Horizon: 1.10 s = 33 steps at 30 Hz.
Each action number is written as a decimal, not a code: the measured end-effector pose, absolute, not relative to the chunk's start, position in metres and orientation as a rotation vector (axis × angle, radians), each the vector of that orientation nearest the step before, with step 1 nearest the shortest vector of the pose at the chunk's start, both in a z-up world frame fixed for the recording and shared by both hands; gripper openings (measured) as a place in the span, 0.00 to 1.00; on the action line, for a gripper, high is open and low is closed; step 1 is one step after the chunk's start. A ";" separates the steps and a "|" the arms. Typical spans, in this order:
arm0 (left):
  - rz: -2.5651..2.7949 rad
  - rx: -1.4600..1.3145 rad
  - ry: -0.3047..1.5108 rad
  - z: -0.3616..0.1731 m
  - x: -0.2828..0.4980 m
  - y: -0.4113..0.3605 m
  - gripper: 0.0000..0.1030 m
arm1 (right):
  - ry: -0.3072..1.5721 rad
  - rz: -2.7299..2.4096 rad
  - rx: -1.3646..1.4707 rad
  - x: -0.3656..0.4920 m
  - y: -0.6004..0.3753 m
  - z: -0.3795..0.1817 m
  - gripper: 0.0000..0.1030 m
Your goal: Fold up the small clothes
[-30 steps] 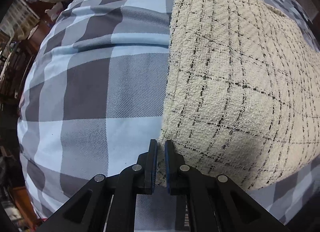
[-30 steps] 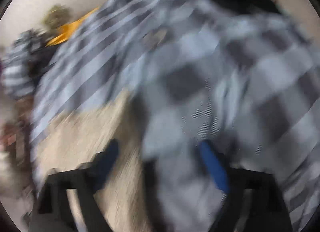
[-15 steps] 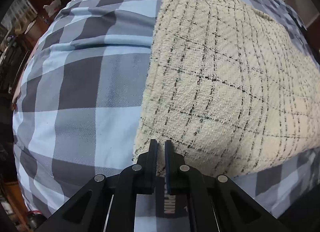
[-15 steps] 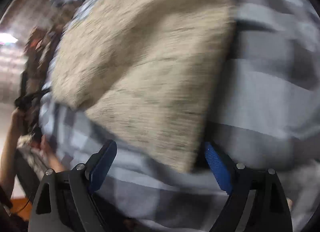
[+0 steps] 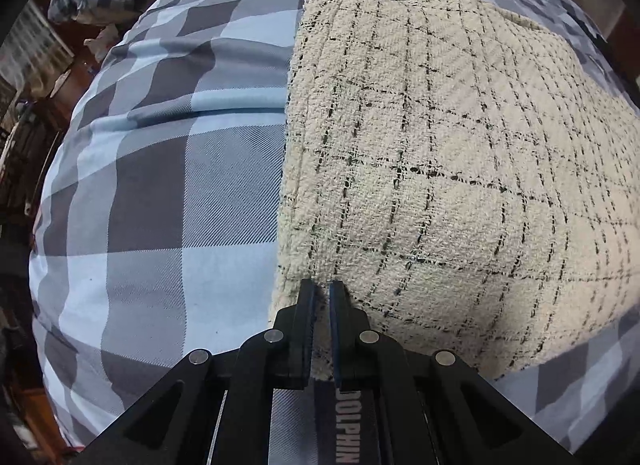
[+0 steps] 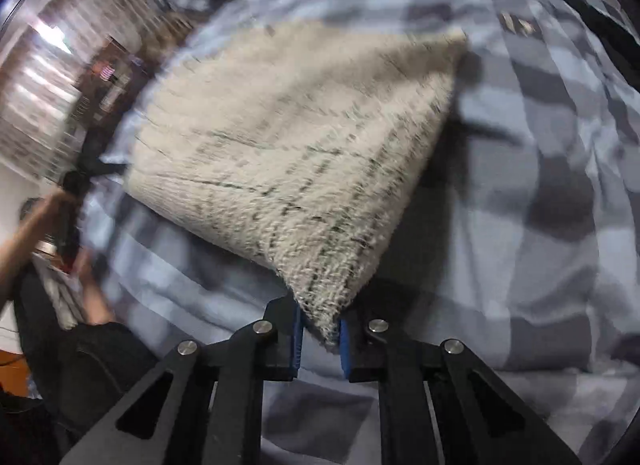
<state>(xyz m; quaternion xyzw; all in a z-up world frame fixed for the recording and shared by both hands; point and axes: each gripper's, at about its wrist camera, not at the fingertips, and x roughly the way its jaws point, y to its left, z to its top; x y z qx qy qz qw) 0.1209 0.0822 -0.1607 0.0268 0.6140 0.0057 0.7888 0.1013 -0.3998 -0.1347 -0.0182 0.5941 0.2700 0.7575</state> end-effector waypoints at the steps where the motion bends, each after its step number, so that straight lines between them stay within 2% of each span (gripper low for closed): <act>1: 0.010 0.055 1.323 -0.160 0.121 0.083 0.04 | 1.338 0.570 -0.052 0.098 -0.395 -0.149 0.10; 4: 0.036 0.060 1.335 -0.159 0.125 0.088 0.04 | 1.449 0.520 0.007 0.097 -0.398 -0.169 0.16; 5: 0.061 0.060 1.345 -0.158 0.125 0.094 0.04 | 1.468 0.484 0.027 0.097 -0.403 -0.165 0.27; 6: 0.076 0.051 1.352 -0.158 0.127 0.101 0.04 | 1.500 0.431 0.044 0.098 -0.410 -0.162 0.47; 7: 0.118 0.040 1.365 -0.158 0.129 0.108 0.04 | 1.534 0.350 0.051 0.098 -0.418 -0.155 0.53; 10: 0.250 0.062 1.367 -0.148 0.133 0.129 0.04 | 1.467 0.199 -0.013 0.096 -0.425 -0.120 0.53; 13: 0.325 0.145 1.259 -0.124 0.136 0.125 0.04 | 1.315 0.067 -0.064 0.091 -0.408 -0.073 0.56; 15: 0.276 0.157 1.168 -0.103 0.134 0.111 0.04 | 1.244 0.100 -0.041 0.090 -0.385 -0.053 0.70; 17: 0.117 0.112 1.068 -0.084 0.130 0.088 0.04 | 1.203 0.198 -0.014 0.096 -0.357 -0.041 0.75; 20: -0.123 0.080 1.052 -0.085 0.130 0.059 0.04 | 1.209 0.352 -0.039 0.111 -0.289 -0.051 0.75; 23: -0.215 0.113 1.157 -0.123 0.138 0.039 0.04 | 1.286 0.443 -0.077 0.137 -0.248 -0.088 0.75; 25: -0.209 0.118 1.213 -0.144 0.144 0.048 0.04 | 1.397 0.454 -0.079 0.153 -0.233 -0.121 0.75; 28: -0.194 -0.098 1.248 -0.151 0.159 0.085 0.03 | 1.414 0.393 -0.095 0.162 -0.245 -0.145 0.72; 29: -0.174 -0.173 1.270 -0.153 0.163 0.098 0.03 | 1.405 0.410 -0.044 0.163 -0.256 -0.143 0.66; 30: -0.138 -0.245 1.289 -0.155 0.167 0.112 0.03 | 1.392 0.412 0.043 0.165 -0.275 -0.139 0.54; 32: 0.057 -0.156 1.295 -0.156 0.169 0.128 0.04 | 1.385 0.333 0.183 0.170 -0.314 -0.133 0.40; 33: 0.154 -0.066 1.289 -0.159 0.169 0.132 0.04 | 1.372 0.247 0.240 0.172 -0.338 -0.130 0.41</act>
